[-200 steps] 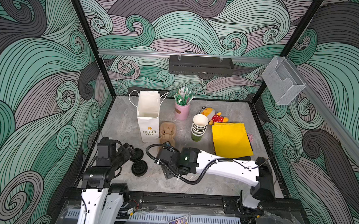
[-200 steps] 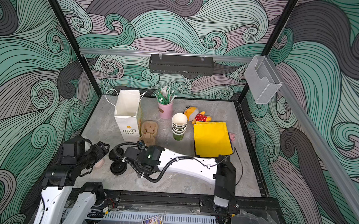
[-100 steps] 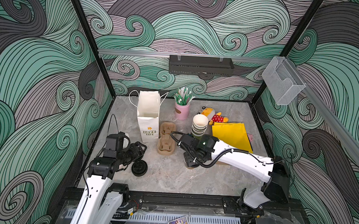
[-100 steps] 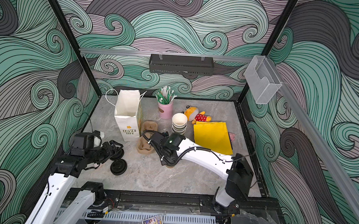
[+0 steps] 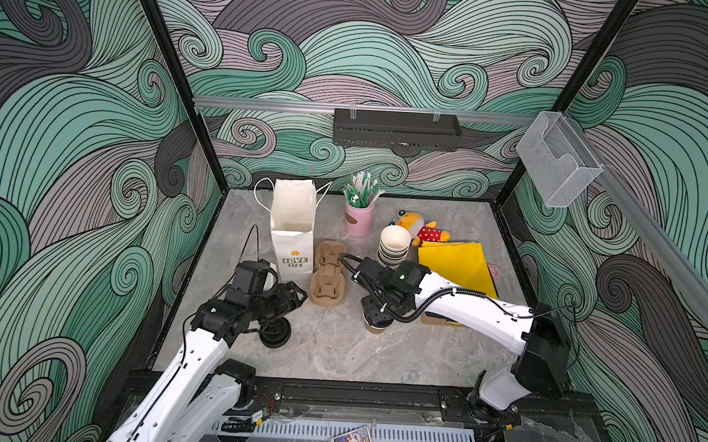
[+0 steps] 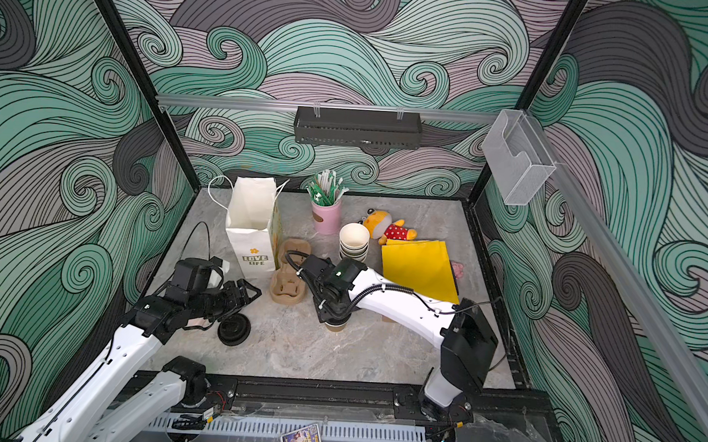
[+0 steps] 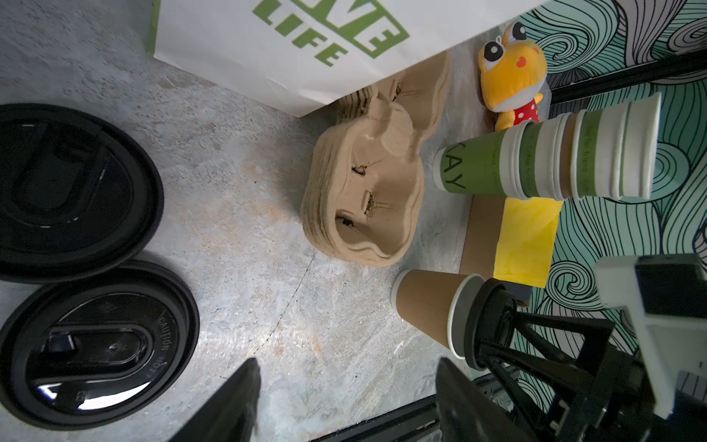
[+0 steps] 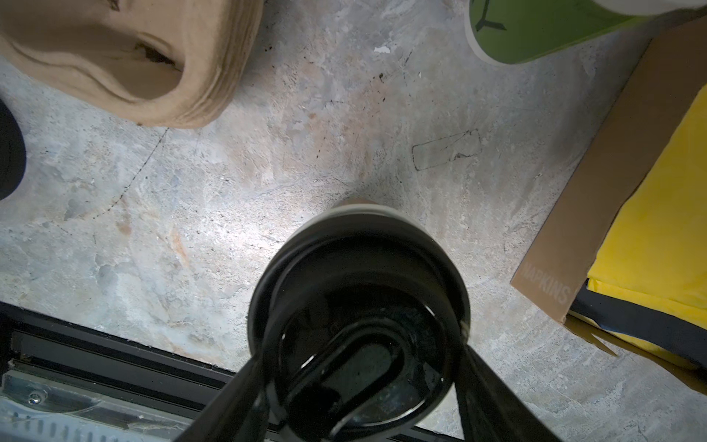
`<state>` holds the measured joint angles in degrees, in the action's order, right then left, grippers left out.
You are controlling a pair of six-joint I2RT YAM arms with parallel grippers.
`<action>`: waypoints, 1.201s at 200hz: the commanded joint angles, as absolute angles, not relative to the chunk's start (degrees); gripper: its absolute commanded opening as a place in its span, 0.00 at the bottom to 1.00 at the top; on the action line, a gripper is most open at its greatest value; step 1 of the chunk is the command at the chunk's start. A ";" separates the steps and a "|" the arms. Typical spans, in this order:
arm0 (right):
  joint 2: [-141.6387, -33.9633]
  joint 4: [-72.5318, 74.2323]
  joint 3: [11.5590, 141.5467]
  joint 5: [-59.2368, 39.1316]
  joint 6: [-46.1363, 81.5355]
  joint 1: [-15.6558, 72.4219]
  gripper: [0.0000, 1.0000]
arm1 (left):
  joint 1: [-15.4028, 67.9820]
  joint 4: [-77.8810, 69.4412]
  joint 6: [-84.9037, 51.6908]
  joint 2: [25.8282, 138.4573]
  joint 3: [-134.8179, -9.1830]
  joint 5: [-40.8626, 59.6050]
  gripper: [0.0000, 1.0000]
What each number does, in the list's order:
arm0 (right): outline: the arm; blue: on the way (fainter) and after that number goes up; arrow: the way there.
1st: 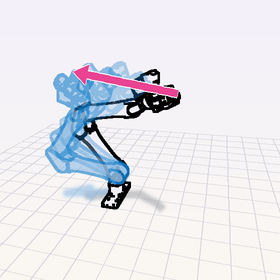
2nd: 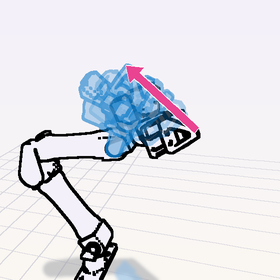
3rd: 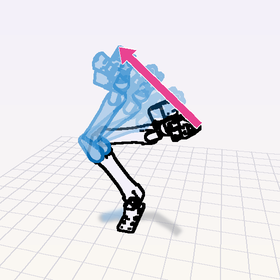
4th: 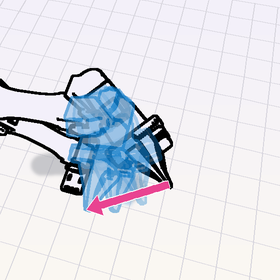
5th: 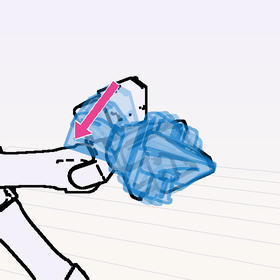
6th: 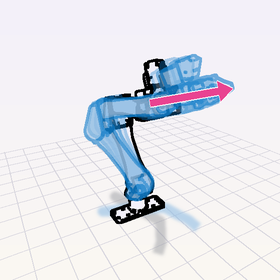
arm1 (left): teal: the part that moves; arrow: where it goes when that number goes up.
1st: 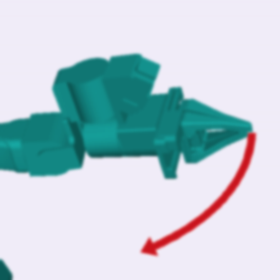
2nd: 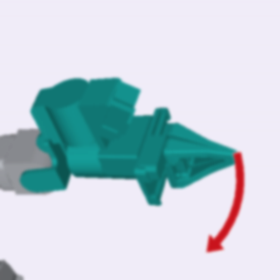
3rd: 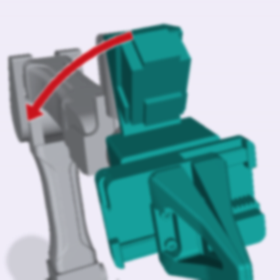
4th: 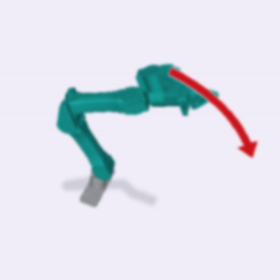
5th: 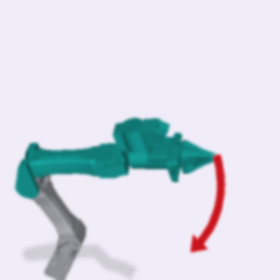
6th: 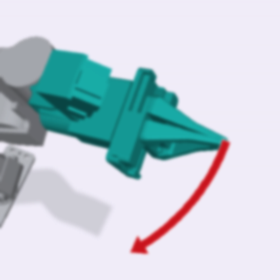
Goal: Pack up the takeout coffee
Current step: 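Grasp the brown paper cup with the left gripper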
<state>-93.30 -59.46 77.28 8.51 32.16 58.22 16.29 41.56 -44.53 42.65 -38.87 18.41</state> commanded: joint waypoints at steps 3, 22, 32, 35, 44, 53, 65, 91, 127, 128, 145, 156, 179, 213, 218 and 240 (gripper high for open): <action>-94.46 -59.41 77.26 8.49 31.42 57.90 0.71 | 16.65 40.53 -44.65 43.09 -39.42 17.41 0.75; -94.65 -59.38 76.92 9.22 31.33 57.90 0.71 | 16.63 40.88 -44.32 43.30 -39.57 17.18 0.75; -94.81 -59.66 76.99 9.57 31.37 57.90 0.71 | 16.61 41.11 -44.21 43.36 -39.73 17.07 0.75; -94.86 -59.80 77.07 9.73 31.33 57.86 0.71 | 16.69 41.10 -44.15 43.38 -39.76 17.05 0.75; -95.04 -60.15 77.25 9.93 31.32 57.89 0.71 | 16.70 41.13 -44.12 43.39 -39.74 17.05 0.75; -95.21 -60.21 77.34 10.01 31.29 57.85 0.71 | 16.65 41.16 -44.06 43.48 -39.81 17.05 0.75; -95.34 -60.25 77.34 9.98 31.17 57.90 0.71 | 16.67 41.22 -44.03 43.55 -39.74 17.05 0.75; -95.58 -60.49 77.30 9.78 31.18 57.84 0.71 | 16.61 41.39 -43.88 43.59 -39.98 17.05 0.75; -95.89 -60.54 77.17 9.36 31.20 57.88 0.71 | 16.69 41.56 -43.68 43.58 -40.12 17.05 0.75; -95.93 -60.55 77.12 9.38 31.20 57.86 0.71 | 16.65 41.57 -43.68 43.59 -40.10 17.05 0.75; -95.97 -60.50 77.08 9.49 31.29 57.91 0.71 | 16.69 41.58 -43.68 43.58 -40.19 17.05 0.75; -95.93 -60.48 77.01 9.67 31.28 57.85 0.71 | 16.67 41.57 -43.60 43.53 -40.29 17.07 0.75; -96.32 -60.56 76.91 9.56 31.28 57.92 0.71 | 16.68 41.53 -43.65 43.58 -40.33 17.23 0.75; -97.09 -60.34 76.46 8.97 31.08 57.91 0.71 | 16.76 41.52 -43.68 43.64 -40.69 17.66 0.75; -97.16 -60.34 76.30 8.85 31.09 57.85 0.71 | 16.72 41.56 -43.76 43.61 -40.69 17.71 0.75; -97.29 -59.88 75.61 8.29 30.92 57.84 0.70 | 17.20 41.36 -44.19 43.55 -40.69 17.89 0.75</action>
<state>-95.81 -59.16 77.19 8.91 31.44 58.15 16.45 41.32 -44.45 43.42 -38.87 18.00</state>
